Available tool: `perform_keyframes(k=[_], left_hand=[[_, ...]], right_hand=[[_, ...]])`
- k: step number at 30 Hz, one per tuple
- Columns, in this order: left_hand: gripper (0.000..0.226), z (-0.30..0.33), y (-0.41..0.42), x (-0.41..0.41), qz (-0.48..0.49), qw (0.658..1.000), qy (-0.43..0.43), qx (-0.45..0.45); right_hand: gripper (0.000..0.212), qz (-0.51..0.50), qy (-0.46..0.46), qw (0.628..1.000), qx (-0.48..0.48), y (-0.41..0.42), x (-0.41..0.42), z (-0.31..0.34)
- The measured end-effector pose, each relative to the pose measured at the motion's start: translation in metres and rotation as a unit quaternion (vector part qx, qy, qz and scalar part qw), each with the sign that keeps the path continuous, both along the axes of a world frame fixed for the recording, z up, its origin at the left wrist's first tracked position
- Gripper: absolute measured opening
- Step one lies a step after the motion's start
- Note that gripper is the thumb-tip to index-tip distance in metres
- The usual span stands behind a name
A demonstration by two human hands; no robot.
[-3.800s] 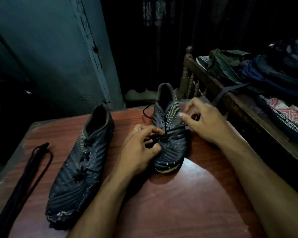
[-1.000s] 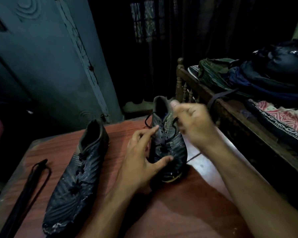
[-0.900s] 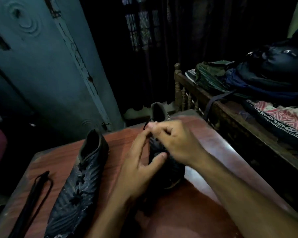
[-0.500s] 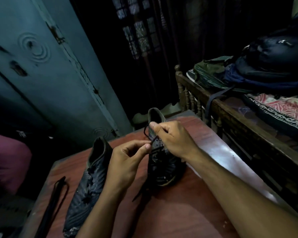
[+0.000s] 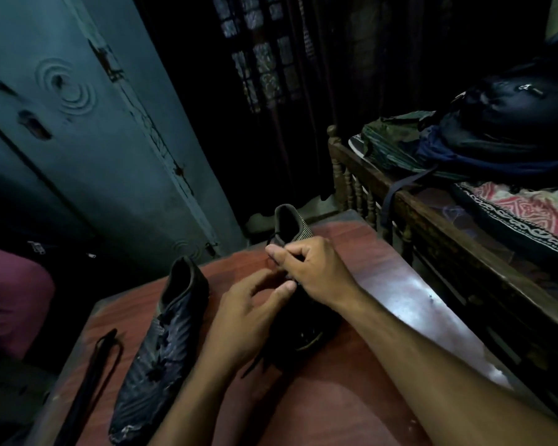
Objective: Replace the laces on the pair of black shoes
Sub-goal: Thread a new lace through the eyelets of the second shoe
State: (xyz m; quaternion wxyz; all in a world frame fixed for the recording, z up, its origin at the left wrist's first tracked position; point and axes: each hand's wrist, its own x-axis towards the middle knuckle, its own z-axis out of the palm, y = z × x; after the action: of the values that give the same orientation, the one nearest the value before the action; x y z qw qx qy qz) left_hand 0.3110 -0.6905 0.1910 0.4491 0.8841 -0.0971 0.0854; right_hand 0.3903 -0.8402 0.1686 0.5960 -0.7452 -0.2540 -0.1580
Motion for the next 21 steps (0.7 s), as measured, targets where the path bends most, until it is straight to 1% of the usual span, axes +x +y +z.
perform_keyframes(k=[2,3,5,7,8,10,12,15,16,17,18,19,20,21], left_hand=[[0.010,-0.002,-0.008,0.005,0.008,1.000,-0.008,-0.030],[0.009,-0.003,-0.009,0.006,0.015,0.998,-0.010,-0.054],[0.015,-0.005,-0.008,0.006,0.013,0.996,-0.026,-0.088],[0.013,-0.006,-0.003,0.004,0.002,0.992,-0.032,-0.125],[0.012,-0.008,0.003,0.004,0.011,0.988,-0.041,-0.147],[0.010,-0.014,0.017,0.004,0.060,0.980,-0.075,-0.172],[0.006,-0.022,0.028,0.004,0.104,0.973,-0.095,-0.181],[0.007,-0.031,0.035,0.002,0.125,0.970,-0.133,-0.160],[0.011,-0.033,0.035,0.001,0.128,0.970,-0.145,-0.144],[0.021,-0.033,0.033,0.000,0.126,0.972,-0.153,-0.124],[0.037,-0.033,0.031,-0.001,0.119,0.976,-0.150,-0.105],[0.051,-0.033,0.028,-0.001,0.105,0.981,-0.138,-0.091],[0.061,-0.034,0.024,-0.001,0.087,0.985,-0.123,-0.079],[0.066,-0.036,0.019,0.000,0.069,0.989,-0.110,-0.070]], right_hand=[[0.058,0.009,0.015,1.000,0.011,0.001,-0.002,0.000],[0.058,0.008,0.023,1.000,0.013,-0.001,-0.001,-0.001],[0.061,-0.005,0.023,1.000,0.008,-0.009,0.006,-0.003],[0.062,-0.038,0.028,0.999,0.013,-0.019,0.017,-0.008],[0.062,-0.060,0.037,0.997,0.022,-0.025,0.024,-0.012],[0.062,-0.100,0.053,0.993,0.044,-0.033,0.035,-0.018],[0.060,-0.125,0.056,0.989,0.059,-0.036,0.042,-0.023],[0.058,-0.123,0.067,0.988,0.060,-0.031,0.046,-0.028],[0.059,-0.116,0.070,0.989,0.050,-0.030,0.045,-0.027],[0.059,-0.111,0.069,0.991,0.029,-0.027,0.042,-0.025],[0.060,-0.104,0.062,0.993,-0.005,-0.023,0.038,-0.022],[0.060,-0.092,0.048,0.994,-0.040,-0.017,0.031,-0.019],[0.059,-0.073,0.020,0.994,-0.074,-0.009,0.024,-0.016],[0.059,-0.050,-0.011,0.993,-0.103,-0.001,0.015,-0.014]])
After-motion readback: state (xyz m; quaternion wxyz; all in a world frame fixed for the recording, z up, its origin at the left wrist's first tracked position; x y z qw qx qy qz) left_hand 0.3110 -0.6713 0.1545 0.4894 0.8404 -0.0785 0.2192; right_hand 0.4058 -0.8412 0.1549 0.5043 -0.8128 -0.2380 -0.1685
